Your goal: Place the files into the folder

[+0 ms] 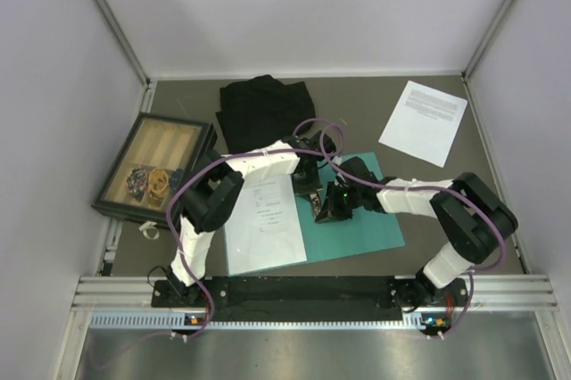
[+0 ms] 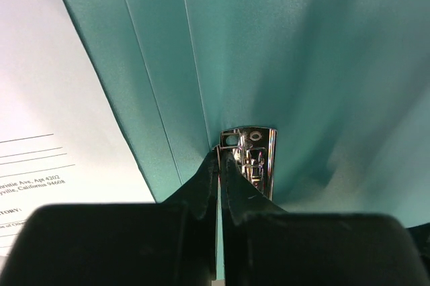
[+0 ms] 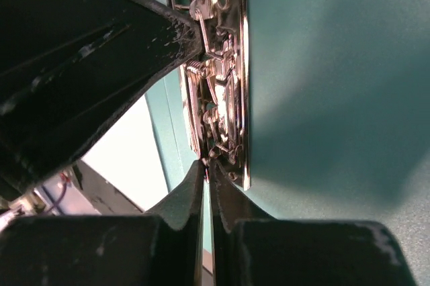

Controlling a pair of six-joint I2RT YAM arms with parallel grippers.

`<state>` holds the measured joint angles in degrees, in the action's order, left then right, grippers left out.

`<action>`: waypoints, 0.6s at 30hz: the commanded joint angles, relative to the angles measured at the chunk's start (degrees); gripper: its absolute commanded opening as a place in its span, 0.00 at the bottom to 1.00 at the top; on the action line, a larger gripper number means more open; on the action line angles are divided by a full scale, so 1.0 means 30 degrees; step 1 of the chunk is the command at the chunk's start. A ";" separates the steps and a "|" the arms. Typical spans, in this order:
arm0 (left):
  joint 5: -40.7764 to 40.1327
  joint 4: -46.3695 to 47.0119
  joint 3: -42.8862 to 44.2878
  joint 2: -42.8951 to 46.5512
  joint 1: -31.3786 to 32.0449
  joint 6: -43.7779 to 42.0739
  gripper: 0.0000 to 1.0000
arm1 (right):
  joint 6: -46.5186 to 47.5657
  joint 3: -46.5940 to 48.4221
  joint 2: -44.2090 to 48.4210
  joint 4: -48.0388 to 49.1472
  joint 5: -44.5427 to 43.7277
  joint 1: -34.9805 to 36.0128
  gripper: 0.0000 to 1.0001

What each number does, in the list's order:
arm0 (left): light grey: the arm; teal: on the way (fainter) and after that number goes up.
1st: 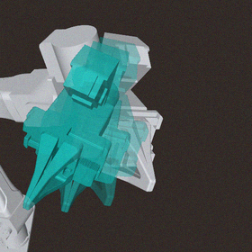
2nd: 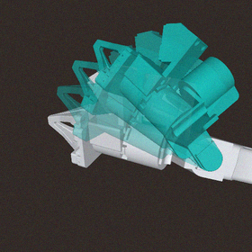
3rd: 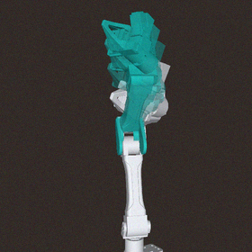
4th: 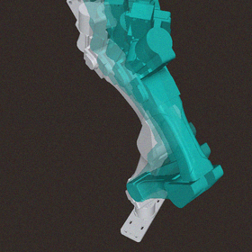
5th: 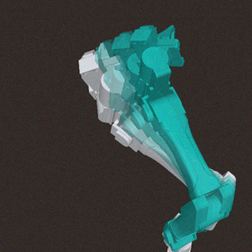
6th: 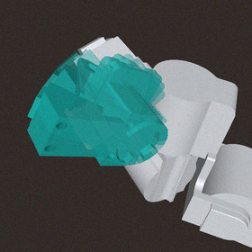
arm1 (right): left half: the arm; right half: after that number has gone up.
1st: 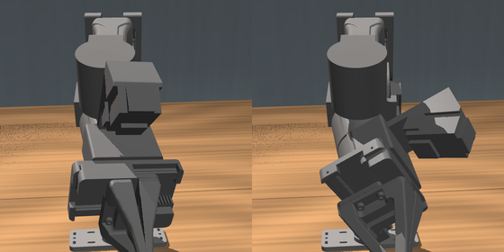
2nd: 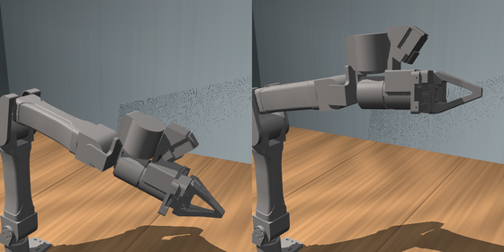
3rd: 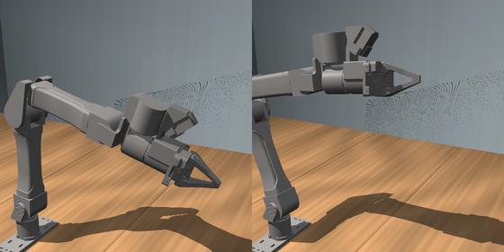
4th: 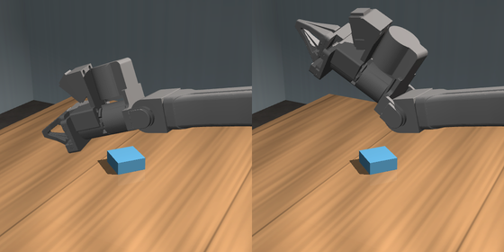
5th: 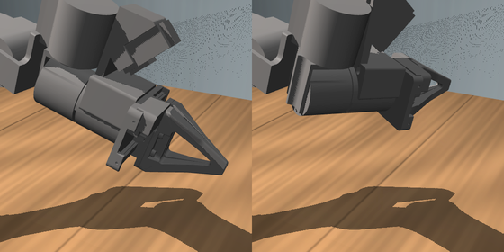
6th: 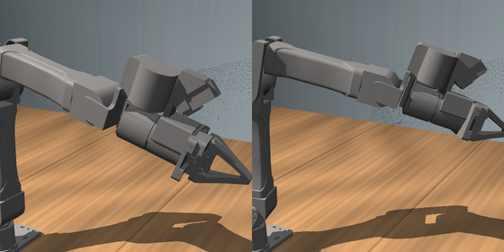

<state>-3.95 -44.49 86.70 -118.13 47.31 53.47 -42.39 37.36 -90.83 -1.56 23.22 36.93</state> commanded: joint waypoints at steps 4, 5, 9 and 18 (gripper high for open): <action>-0.1087 -0.0581 -0.1211 0.0205 0.0138 -0.2442 0.00 | -0.1072 -0.0442 -0.4612 -0.4227 -0.6160 0.0552 0.00; -0.1203 -0.0406 -0.1503 0.0292 0.0138 -0.2559 0.00 | -0.1249 -0.0791 -0.5545 -0.3848 -0.6043 0.0581 0.00; -0.1410 0.0267 -0.2354 0.0790 0.0138 -0.2998 0.00 | -0.1631 -0.1555 -0.6025 -0.3610 -0.6188 0.0611 0.00; -0.1351 0.1469 -0.3790 0.1523 -0.0447 -0.4581 0.00 | -0.2039 -0.3224 -0.3414 0.1941 -0.0246 -0.1728 0.00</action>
<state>-6.85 -37.50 79.29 -113.36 46.85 44.80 -51.66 34.96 -96.42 10.28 29.19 36.05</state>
